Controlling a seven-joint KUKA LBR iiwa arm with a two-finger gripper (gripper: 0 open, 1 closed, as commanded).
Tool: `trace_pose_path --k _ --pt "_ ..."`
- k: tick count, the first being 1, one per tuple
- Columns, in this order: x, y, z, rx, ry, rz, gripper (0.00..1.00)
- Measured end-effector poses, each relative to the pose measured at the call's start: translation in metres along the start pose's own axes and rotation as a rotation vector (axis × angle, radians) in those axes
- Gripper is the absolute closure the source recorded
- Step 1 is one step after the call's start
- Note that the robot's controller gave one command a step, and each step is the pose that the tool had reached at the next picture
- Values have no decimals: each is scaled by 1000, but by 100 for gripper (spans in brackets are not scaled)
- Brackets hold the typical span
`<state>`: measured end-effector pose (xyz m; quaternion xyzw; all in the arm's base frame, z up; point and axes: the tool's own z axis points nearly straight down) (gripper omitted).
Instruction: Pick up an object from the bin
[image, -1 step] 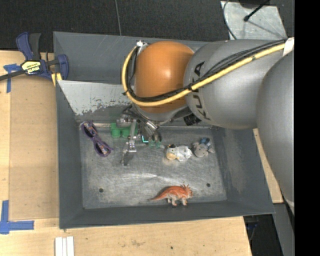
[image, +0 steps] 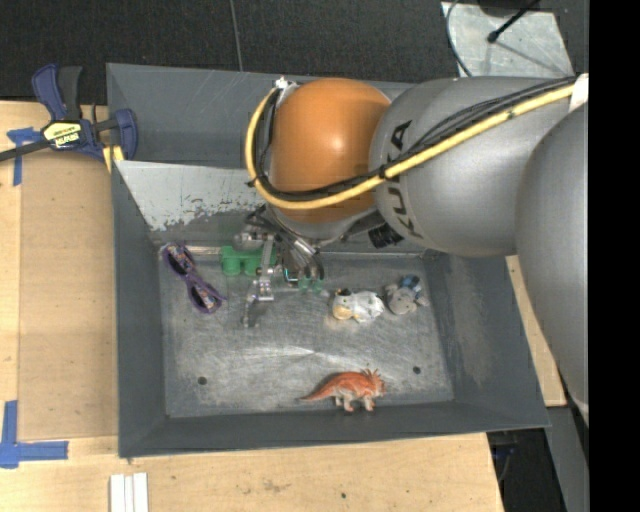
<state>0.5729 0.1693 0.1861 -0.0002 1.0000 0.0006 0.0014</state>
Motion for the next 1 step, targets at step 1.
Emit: trace_pose_path --k 1 --pt "-17 -10 44 -3 -8 32 0"
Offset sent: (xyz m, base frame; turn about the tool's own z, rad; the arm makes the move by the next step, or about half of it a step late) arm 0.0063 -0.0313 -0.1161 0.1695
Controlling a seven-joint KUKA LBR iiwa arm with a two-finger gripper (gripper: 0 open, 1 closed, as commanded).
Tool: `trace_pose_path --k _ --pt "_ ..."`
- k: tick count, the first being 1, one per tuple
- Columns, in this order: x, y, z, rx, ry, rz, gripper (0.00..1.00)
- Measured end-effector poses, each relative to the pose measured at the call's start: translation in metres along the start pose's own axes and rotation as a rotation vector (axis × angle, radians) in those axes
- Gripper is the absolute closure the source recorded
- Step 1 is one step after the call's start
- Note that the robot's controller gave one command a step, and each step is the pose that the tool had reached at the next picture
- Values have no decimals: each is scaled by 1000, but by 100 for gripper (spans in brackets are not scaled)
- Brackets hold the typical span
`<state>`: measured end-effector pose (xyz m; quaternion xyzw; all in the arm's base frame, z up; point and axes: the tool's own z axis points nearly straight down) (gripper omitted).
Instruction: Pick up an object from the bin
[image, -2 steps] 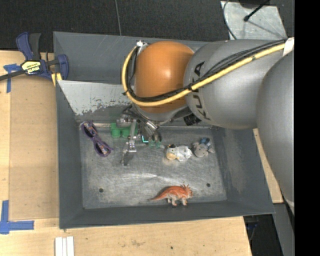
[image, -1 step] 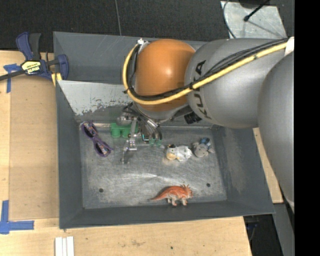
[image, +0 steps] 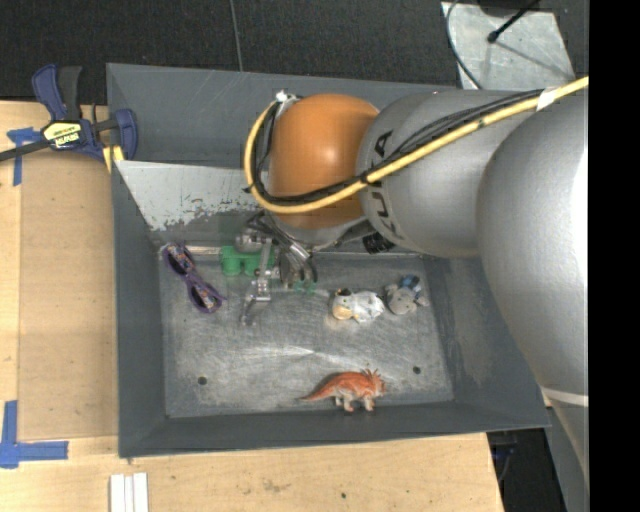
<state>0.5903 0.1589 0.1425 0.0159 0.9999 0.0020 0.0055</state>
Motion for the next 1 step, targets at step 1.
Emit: trace_pose_path --k 1 --pt "4 -20 65 -4 -13 137 100"
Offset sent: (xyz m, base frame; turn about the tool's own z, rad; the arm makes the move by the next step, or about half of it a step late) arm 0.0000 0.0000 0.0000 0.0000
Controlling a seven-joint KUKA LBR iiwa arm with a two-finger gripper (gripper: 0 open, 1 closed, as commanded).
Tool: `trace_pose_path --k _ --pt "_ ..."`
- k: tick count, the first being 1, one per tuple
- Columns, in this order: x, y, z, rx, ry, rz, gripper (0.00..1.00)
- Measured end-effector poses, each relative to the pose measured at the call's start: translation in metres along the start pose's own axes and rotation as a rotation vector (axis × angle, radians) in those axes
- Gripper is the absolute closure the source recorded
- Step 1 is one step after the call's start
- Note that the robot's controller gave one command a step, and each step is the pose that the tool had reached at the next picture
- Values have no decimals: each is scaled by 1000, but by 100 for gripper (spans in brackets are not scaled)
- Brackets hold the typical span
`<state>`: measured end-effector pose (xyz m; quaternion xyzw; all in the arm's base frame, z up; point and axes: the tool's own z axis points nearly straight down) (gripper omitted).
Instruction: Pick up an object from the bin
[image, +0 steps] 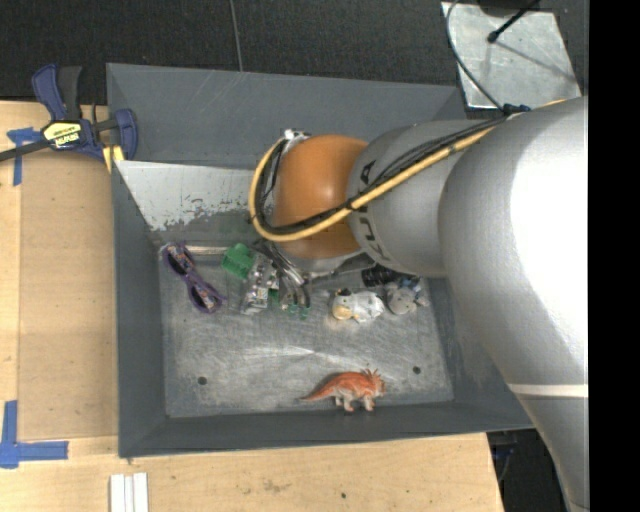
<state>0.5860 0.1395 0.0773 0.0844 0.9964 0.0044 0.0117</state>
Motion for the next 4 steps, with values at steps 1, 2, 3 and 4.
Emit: trace_pose_path --k 1,2,3,4 --pt "0 0 0 0 0 0 100" --pt "0 0 0 0 0 1 100" --pt "-1 14 0 8 3 -144 100" --pt "0 16 0 8 3 -189 100"
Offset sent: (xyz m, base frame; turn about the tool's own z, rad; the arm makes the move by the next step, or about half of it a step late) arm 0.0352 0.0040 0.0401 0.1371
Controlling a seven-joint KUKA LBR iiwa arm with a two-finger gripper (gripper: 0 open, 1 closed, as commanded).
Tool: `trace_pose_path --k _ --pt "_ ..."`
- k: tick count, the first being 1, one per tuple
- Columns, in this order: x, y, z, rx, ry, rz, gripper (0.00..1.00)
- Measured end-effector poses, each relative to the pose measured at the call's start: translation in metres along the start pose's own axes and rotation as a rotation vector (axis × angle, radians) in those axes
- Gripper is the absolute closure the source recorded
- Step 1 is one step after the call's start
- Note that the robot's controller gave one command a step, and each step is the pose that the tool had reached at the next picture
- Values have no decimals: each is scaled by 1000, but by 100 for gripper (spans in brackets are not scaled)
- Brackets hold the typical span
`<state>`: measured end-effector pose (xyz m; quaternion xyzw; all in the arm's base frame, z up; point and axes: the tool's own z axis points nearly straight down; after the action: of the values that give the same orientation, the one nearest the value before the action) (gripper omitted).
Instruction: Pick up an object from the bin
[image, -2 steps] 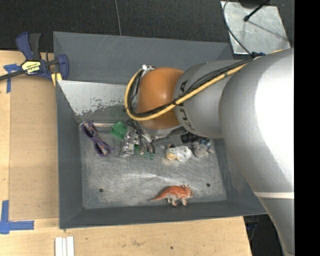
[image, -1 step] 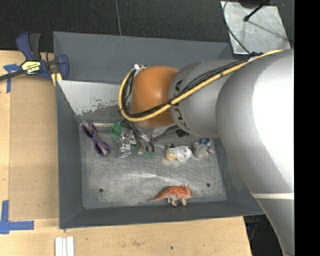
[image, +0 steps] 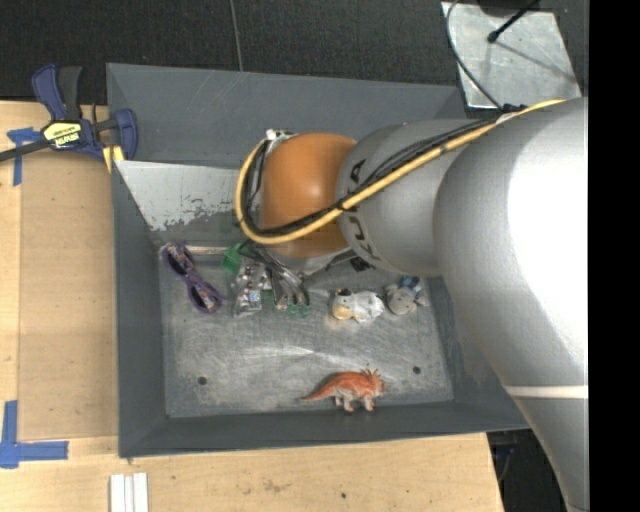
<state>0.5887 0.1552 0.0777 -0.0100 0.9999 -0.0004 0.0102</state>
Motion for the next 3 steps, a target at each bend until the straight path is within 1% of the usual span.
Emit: trace_pose_path --k 1,2,3 --pt "21 2 -11 1 21 -14 100" --pt "39 -17 -47 -4 24 15 100" --pt "51 -68 -85 0 18 31 100"
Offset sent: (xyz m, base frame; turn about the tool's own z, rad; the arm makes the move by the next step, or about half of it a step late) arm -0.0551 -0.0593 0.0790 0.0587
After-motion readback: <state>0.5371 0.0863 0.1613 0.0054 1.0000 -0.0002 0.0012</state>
